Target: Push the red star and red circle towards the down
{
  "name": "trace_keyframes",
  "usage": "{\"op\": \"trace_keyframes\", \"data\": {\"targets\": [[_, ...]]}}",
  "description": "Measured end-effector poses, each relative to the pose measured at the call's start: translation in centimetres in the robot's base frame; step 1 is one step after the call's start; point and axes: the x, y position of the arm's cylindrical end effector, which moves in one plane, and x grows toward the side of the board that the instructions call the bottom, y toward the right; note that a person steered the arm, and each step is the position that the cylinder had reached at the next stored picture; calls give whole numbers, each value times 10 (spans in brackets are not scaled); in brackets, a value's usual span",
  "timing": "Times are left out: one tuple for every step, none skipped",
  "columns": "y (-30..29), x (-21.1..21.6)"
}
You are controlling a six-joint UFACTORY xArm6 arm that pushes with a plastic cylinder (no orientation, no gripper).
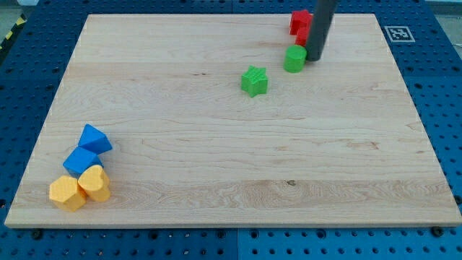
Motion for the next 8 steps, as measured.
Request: {"op": "trace_keyframes", "data": {"targets": [[-31, 0], [-59, 0], [-81, 0], [-91, -30], [-111, -93], [-109, -126], [-83, -127], [-57, -125]]}}
